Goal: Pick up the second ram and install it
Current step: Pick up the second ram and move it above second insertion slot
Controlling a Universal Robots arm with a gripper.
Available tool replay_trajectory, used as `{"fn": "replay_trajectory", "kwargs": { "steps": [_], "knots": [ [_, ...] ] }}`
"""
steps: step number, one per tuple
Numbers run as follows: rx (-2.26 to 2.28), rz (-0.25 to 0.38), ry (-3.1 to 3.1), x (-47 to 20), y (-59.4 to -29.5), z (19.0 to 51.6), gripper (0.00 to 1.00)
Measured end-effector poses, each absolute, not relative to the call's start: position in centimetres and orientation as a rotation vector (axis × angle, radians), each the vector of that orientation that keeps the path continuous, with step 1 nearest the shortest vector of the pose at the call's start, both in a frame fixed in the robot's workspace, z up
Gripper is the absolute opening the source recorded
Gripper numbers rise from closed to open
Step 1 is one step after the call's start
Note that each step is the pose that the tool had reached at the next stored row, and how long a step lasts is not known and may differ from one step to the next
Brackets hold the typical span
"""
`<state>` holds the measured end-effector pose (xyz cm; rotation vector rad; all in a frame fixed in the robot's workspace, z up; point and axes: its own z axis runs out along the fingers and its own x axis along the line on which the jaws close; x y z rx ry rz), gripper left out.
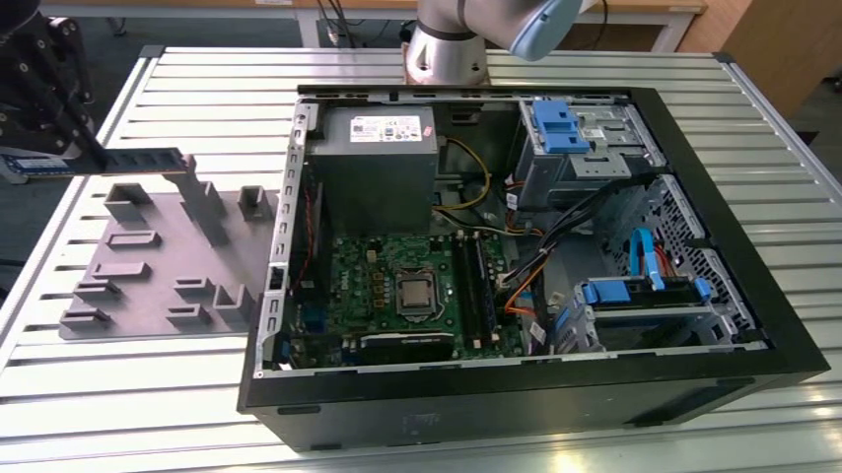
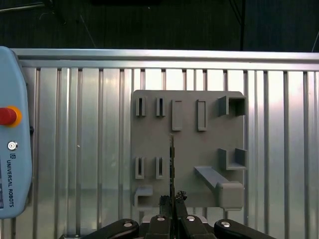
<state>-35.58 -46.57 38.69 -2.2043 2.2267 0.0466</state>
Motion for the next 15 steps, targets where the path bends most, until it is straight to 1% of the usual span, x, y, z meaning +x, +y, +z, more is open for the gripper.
{"fn": "replay_trajectory", "kwargs": {
  "steps": [15],
  "knots": [
    [-2.204, 0.047, 2.227, -35.10, -46.57, 38.64, 0.14]
  ]
}}
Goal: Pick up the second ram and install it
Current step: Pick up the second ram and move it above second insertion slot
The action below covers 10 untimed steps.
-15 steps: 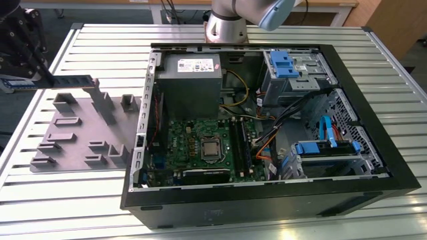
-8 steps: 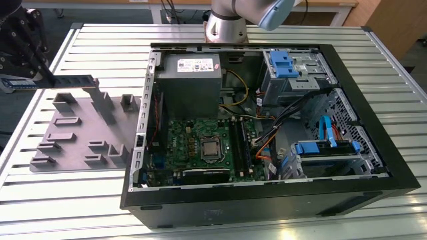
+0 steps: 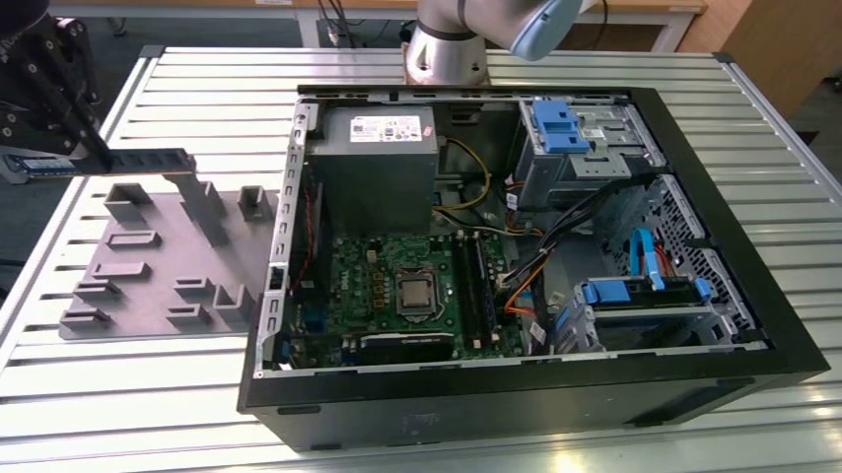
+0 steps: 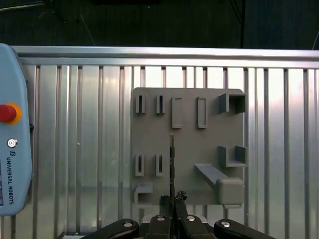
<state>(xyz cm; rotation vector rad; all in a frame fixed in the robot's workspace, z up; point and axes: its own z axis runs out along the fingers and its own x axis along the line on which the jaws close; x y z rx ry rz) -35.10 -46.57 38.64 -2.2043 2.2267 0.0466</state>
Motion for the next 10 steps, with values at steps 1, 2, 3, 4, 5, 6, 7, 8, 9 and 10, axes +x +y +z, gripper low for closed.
{"fn": "replay_trajectory", "kwargs": {
  "steps": [1, 2, 3, 4, 5, 6, 7, 8, 9, 10],
  "knots": [
    [-2.204, 0.047, 2.227, -35.05, -46.57, 38.64, 0.14],
    [-2.204, 0.047, 2.227, -34.99, -46.57, 38.63, 0.14],
    [-2.204, 0.047, 2.227, -34.93, -46.57, 38.62, 0.14],
    [-2.204, 0.047, 2.227, -34.87, -46.57, 38.62, 0.14],
    [-2.204, 0.047, 2.227, -34.79, -46.57, 38.61, 0.14],
    [-2.204, 0.047, 2.227, -34.71, -46.57, 38.61, 0.14],
    [-2.204, 0.047, 2.227, -34.61, -46.57, 38.60, 0.14],
    [-2.204, 0.047, 2.227, -34.51, -46.57, 38.59, 0.14],
    [-2.204, 0.047, 2.227, -34.43, -46.57, 38.59, 0.14],
    [-2.204, 0.047, 2.227, -34.35, -46.57, 38.58, 0.14]
  ]
}}
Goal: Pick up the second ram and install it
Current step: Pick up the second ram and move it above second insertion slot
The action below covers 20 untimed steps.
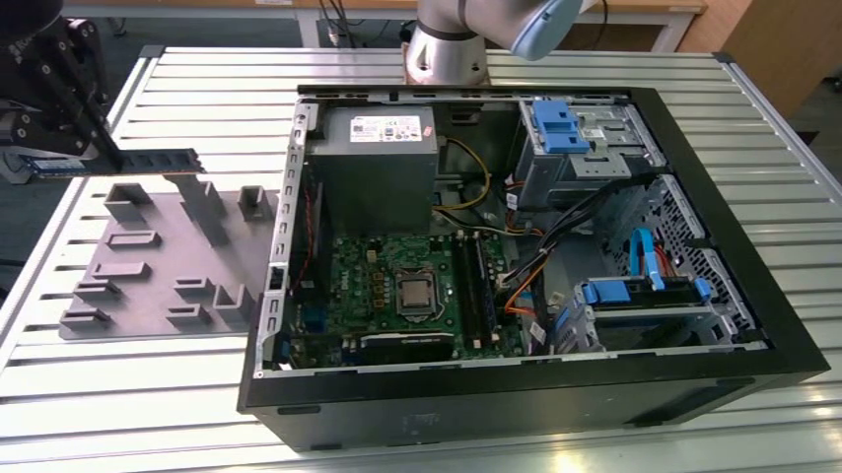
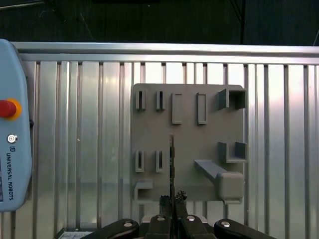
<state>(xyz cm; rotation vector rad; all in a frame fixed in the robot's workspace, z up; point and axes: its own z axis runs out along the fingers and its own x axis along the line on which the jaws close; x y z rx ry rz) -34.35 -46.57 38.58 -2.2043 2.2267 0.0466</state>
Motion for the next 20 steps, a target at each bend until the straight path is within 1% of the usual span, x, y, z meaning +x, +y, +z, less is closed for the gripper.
{"fn": "replay_trajectory", "kwargs": {
  "steps": [20],
  "knots": [
    [-2.204, 0.047, 2.227, -32.8, -46.6, 38.5, 0.14]
  ]
}}
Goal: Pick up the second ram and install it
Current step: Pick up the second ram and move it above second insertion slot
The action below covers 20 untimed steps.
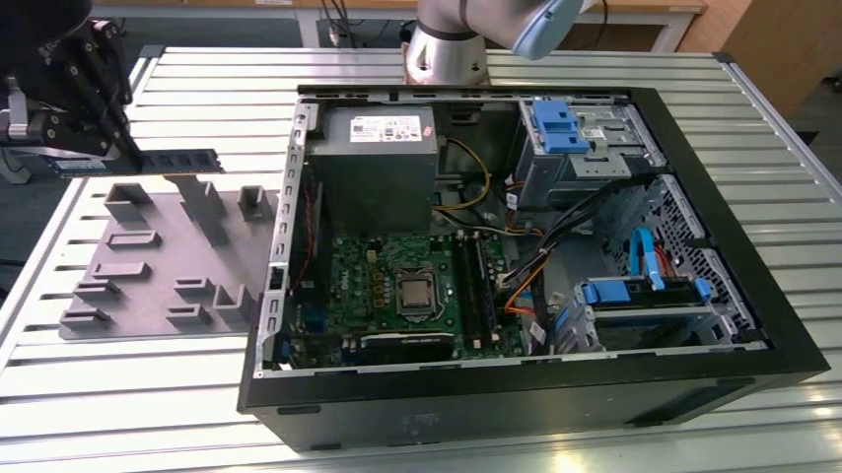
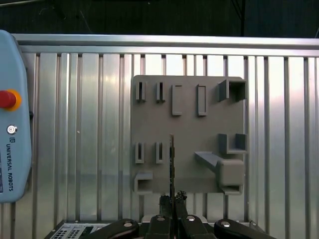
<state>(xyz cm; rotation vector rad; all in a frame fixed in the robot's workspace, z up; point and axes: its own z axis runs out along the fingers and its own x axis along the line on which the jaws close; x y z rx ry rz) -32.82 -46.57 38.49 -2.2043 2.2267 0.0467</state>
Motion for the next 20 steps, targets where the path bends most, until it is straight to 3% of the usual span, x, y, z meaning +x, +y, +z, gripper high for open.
{"fn": "replay_trajectory", "kwargs": {
  "steps": [20],
  "knots": [
    [-2.204, 0.047, 2.227, -31.95, -46.57, 38.42, 0.14]
  ]
}}
